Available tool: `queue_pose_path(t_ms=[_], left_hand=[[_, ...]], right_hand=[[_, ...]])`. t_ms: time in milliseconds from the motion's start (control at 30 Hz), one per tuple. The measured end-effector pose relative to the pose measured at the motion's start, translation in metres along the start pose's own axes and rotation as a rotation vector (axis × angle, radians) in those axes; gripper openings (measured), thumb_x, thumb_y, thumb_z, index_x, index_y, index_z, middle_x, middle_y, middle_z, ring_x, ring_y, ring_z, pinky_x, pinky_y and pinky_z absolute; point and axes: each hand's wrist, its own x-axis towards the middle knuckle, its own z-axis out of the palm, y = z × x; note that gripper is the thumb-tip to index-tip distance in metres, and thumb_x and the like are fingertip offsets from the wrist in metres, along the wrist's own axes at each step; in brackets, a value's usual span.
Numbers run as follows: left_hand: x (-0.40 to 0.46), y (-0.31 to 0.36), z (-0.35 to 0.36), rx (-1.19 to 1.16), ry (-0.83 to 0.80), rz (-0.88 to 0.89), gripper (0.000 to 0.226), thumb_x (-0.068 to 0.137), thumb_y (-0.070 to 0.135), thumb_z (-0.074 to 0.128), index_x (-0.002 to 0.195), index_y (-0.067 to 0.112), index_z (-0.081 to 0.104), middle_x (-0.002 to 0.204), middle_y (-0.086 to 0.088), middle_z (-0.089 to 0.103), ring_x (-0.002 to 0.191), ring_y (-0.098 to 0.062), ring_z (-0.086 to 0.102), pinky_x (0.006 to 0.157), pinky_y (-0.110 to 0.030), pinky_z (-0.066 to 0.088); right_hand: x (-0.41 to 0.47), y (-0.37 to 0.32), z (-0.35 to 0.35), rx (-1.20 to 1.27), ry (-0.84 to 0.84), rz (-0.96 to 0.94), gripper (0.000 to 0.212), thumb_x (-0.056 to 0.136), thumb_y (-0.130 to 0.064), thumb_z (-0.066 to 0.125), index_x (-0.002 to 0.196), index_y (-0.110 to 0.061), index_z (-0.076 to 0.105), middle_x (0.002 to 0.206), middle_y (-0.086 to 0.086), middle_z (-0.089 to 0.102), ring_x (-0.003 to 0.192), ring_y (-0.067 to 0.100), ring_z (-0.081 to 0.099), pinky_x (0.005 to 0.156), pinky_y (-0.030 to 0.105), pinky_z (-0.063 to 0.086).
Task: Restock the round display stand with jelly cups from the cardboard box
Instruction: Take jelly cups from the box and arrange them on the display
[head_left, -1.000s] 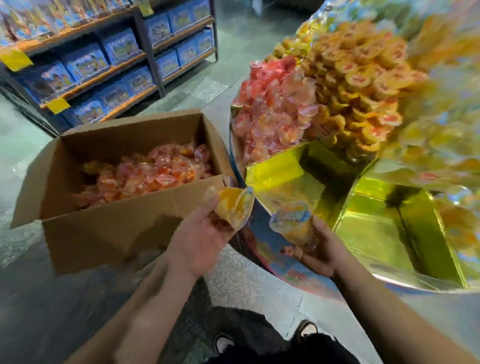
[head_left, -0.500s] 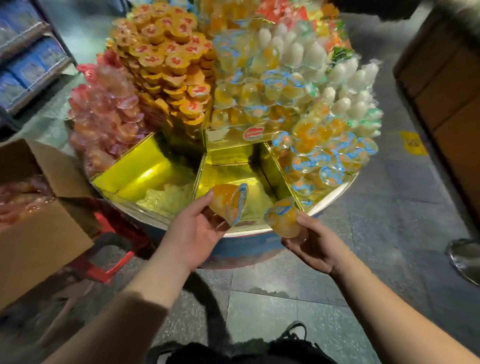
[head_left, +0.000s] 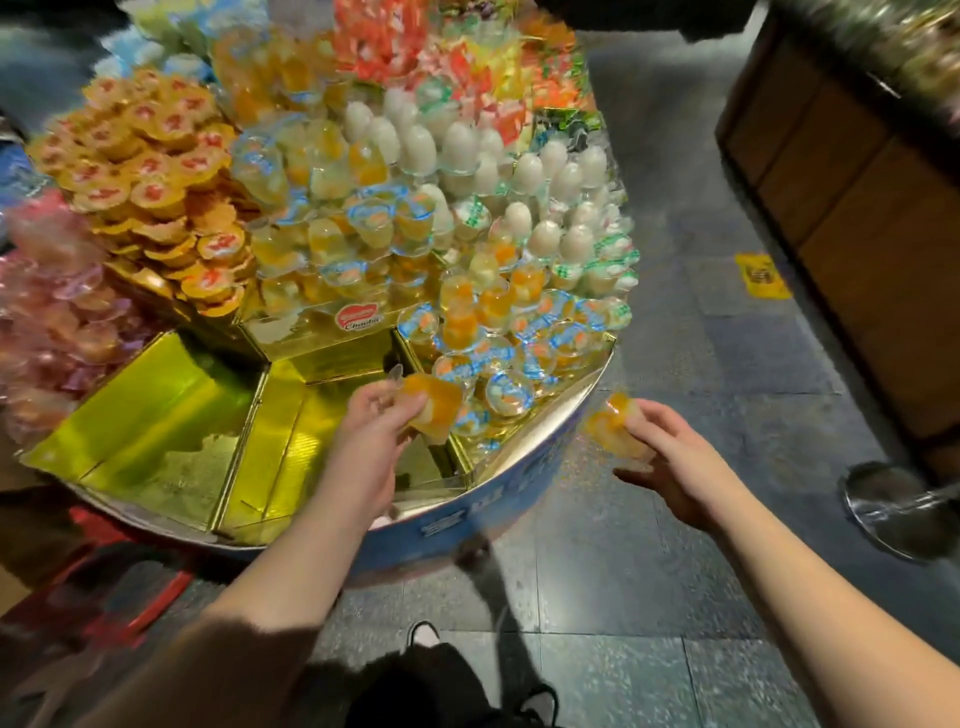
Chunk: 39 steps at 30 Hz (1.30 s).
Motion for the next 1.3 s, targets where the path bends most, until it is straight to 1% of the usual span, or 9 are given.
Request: queue_pose_path(t_ms=[67, 167, 300, 433, 533, 700, 933, 1167, 1300], left_hand=[[0.014, -0.003, 0.009, 0.114, 0.006, 0.073, 0.042, 0.076, 0.015, 0.08, 0.11, 0.019, 0.057, 0.123, -0.008, 0.064, 0.11, -0.024, 0.063, 0.095, -0.04, 0.049], [0.036, -0.007, 0.026, 0.314, 0.001, 0.15, 0.046, 0.076, 0.018, 0.083, 0.112, 0.025, 0.055, 0.113, 0.002, 0.065, 0.109, -0.019, 0.063, 0.087, -0.03, 0.048], [0.07, -0.011, 0.062, 0.495, -0.039, 0.227, 0.047, 0.082, 0.019, 0.08, 0.12, 0.027, 0.053, 0.118, 0.004, 0.065, 0.106, -0.013, 0.063, 0.088, -0.032, 0.05], [0.105, -0.012, 0.108, 0.57, -0.088, 0.25, 0.048, 0.085, 0.024, 0.077, 0.122, 0.032, 0.049, 0.106, 0.019, 0.059, 0.087, 0.006, 0.057, 0.073, -0.021, 0.049], [0.131, -0.014, 0.136, 0.601, -0.074, 0.254, 0.051, 0.084, 0.028, 0.077, 0.127, 0.028, 0.049, 0.115, 0.011, 0.058, 0.091, -0.003, 0.057, 0.072, -0.021, 0.043], [0.16, -0.024, 0.166, 0.723, -0.033, 0.271, 0.058, 0.082, 0.034, 0.077, 0.133, 0.024, 0.05, 0.111, 0.008, 0.044, 0.119, -0.024, 0.05, 0.101, -0.044, 0.045], [0.173, -0.046, 0.193, 0.748, -0.003, 0.247, 0.057, 0.088, 0.031, 0.073, 0.138, 0.022, 0.047, 0.128, -0.001, 0.049, 0.129, -0.023, 0.044, 0.106, -0.045, 0.042], [0.176, -0.059, 0.217, 0.783, 0.141, 0.243, 0.054, 0.085, 0.021, 0.076, 0.134, 0.015, 0.055, 0.116, -0.002, 0.054, 0.123, -0.026, 0.048, 0.106, -0.037, 0.038], [0.18, -0.071, 0.221, 0.824, 0.169, 0.33, 0.054, 0.078, 0.016, 0.082, 0.126, 0.005, 0.059, 0.105, -0.01, 0.061, 0.103, -0.032, 0.055, 0.086, -0.027, 0.038]], right_hand=[[0.019, -0.012, -0.007, -0.058, 0.012, -0.032, 0.028, 0.094, -0.013, 0.061, 0.12, -0.02, 0.056, 0.116, 0.003, 0.061, 0.103, 0.016, 0.06, 0.073, 0.036, 0.052], [0.056, -0.03, -0.015, -0.205, 0.023, -0.094, 0.035, 0.09, -0.014, 0.069, 0.119, -0.026, 0.054, 0.125, 0.008, 0.057, 0.096, 0.011, 0.061, 0.074, 0.032, 0.053], [0.108, -0.065, -0.017, -0.615, 0.106, -0.167, 0.067, 0.065, -0.055, 0.081, 0.122, -0.039, 0.051, 0.125, 0.004, 0.057, 0.099, 0.017, 0.059, 0.091, 0.037, 0.049], [0.155, -0.101, -0.01, -0.86, 0.131, -0.231, 0.067, 0.082, -0.033, 0.079, 0.139, -0.027, 0.044, 0.116, -0.003, 0.05, 0.098, 0.014, 0.053, 0.078, 0.022, 0.034], [0.191, -0.118, -0.004, -1.031, 0.066, -0.3, 0.072, 0.081, -0.027, 0.079, 0.142, -0.019, 0.043, 0.124, 0.001, 0.055, 0.108, 0.015, 0.053, 0.082, 0.02, 0.034], [0.237, -0.132, 0.003, -1.202, -0.037, -0.335, 0.077, 0.077, -0.023, 0.079, 0.144, -0.017, 0.043, 0.137, 0.01, 0.054, 0.129, 0.027, 0.047, 0.1, 0.027, 0.037], [0.28, -0.134, 0.005, -1.389, -0.204, -0.354, 0.078, 0.075, -0.031, 0.077, 0.143, -0.02, 0.042, 0.135, 0.011, 0.055, 0.125, 0.03, 0.049, 0.104, 0.042, 0.042], [0.306, -0.133, 0.003, -1.495, -0.378, -0.43, 0.079, 0.075, -0.034, 0.075, 0.144, -0.021, 0.04, 0.135, 0.008, 0.057, 0.123, 0.032, 0.049, 0.099, 0.044, 0.045], [0.318, -0.135, 0.004, -1.52, -0.453, -0.464, 0.081, 0.077, -0.033, 0.075, 0.148, -0.019, 0.037, 0.136, 0.011, 0.055, 0.121, 0.032, 0.047, 0.1, 0.045, 0.043]])
